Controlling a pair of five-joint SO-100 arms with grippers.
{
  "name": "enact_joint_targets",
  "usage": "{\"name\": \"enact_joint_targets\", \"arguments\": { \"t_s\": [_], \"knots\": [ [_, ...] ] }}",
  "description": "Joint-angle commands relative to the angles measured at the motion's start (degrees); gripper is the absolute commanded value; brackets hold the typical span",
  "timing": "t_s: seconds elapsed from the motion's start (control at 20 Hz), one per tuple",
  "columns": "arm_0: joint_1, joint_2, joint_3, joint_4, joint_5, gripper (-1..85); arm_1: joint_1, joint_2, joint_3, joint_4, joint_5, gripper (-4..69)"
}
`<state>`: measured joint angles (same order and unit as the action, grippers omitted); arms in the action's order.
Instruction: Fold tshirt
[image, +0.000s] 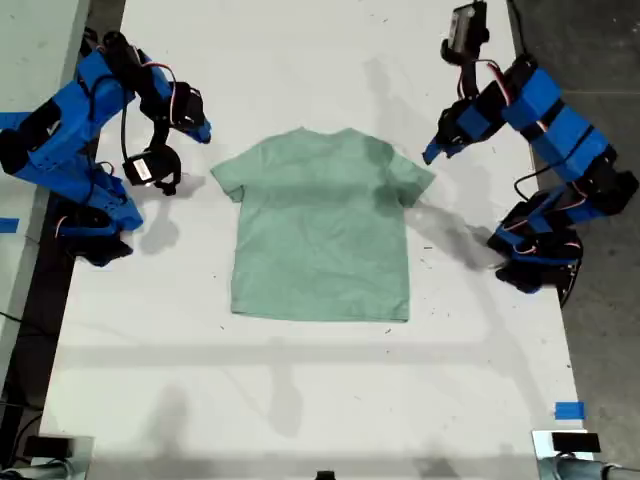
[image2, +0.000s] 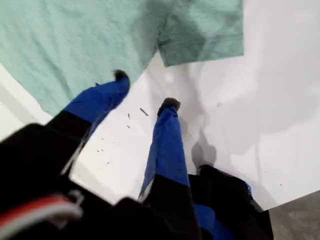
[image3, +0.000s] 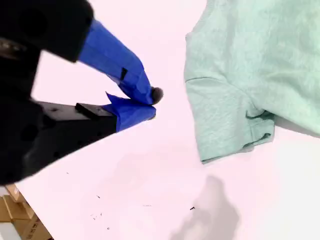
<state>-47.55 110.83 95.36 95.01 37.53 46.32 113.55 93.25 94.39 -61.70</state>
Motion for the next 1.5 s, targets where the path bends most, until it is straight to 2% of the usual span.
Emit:
{"name": "enact_joint_targets", "arguments": {
  "t_s": [0.0, 0.35, 0.45, 0.55, 0.75, 0.8, 0.85, 0.9, 1.05, 1.25, 1.45],
  "knots": [
    [-0.4, 0.4, -2.4, -0.3, 0.6, 0.1, 4.1, 0.3, 3.3, -6.1, -4.7, 30.6],
    [-0.8, 0.0, -0.6, -3.1, 0.6, 0.1, 12.6, -11.4, 19.9, -28.9, -11.6, 31.7],
    [-0.8, -0.4, -0.6, -3.3, 0.6, 0.1, 14.2, -17.2, 20.3, -33.1, -12.5, 31.7],
    [-0.8, -0.8, -0.6, -3.3, 0.6, 0.1, 14.7, -23.9, 18.6, -34.7, -13.0, 31.8],
    [-0.9, -1.4, -0.6, -3.6, 0.6, 0.1, 14.9, -33.8, 11.1, -32.2, -14.7, 30.1],
    [-0.9, -1.7, -0.7, -3.7, 0.6, 0.1, 15.2, -35.2, 9.8, -31.5, -15.5, 24.2],
    [-0.8, -2.0, -0.9, -3.7, 0.6, 0.1, 15.4, -36.5, 8.3, -30.4, -15.6, 12.0],
    [-0.8, -2.2, -1.0, -3.8, 0.6, 0.1, 15.5, -36.8, 7.9, -30.1, -15.6, 3.8],
    [-0.5, -2.6, -1.0, -3.9, 0.6, 0.1, 15.6, -36.5, 6.1, -27.8, -15.1, 1.0],
    [-0.4, -2.6, -1.0, -3.8, 0.4, 0.1, 14.6, -28.1, 0.7, -17.5, -13.6, -1.0],
    [-0.1, -2.6, -0.9, -4.1, 0.3, 0.1, 9.1, -21.1, -9.8, -6.7, -10.7, -1.0]
  ]
}}
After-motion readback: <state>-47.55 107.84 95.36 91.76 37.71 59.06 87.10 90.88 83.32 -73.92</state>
